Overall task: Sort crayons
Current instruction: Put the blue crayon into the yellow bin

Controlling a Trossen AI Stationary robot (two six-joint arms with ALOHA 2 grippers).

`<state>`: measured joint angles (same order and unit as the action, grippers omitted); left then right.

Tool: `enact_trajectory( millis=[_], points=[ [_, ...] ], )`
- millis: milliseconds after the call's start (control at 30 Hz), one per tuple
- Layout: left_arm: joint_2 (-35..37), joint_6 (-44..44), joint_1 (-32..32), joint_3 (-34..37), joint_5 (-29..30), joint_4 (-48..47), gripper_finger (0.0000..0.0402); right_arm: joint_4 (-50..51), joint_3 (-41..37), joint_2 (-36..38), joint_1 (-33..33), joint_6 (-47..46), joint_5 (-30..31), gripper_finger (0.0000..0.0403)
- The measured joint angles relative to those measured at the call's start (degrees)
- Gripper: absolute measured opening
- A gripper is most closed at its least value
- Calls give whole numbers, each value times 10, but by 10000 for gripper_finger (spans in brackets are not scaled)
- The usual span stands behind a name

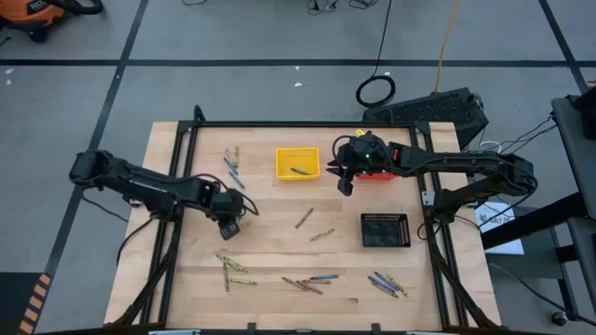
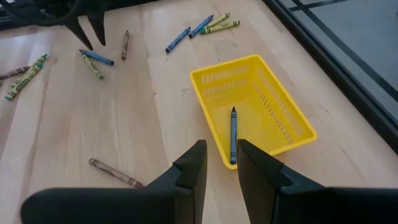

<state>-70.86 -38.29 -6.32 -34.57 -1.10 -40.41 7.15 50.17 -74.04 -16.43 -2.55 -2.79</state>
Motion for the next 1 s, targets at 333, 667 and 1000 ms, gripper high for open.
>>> enact_trajectory(
  millis=[333,667,1000],
  points=[
    [-55,-34,-25,0,9,51,109,44,0,0,0,0,0,75],
    [-83,-34,-25,0,37,51,109,47,0,0,0,0,0,75],
    [-88,-34,-25,-1,42,51,109,47,0,0,0,1,0,75]
  ],
)
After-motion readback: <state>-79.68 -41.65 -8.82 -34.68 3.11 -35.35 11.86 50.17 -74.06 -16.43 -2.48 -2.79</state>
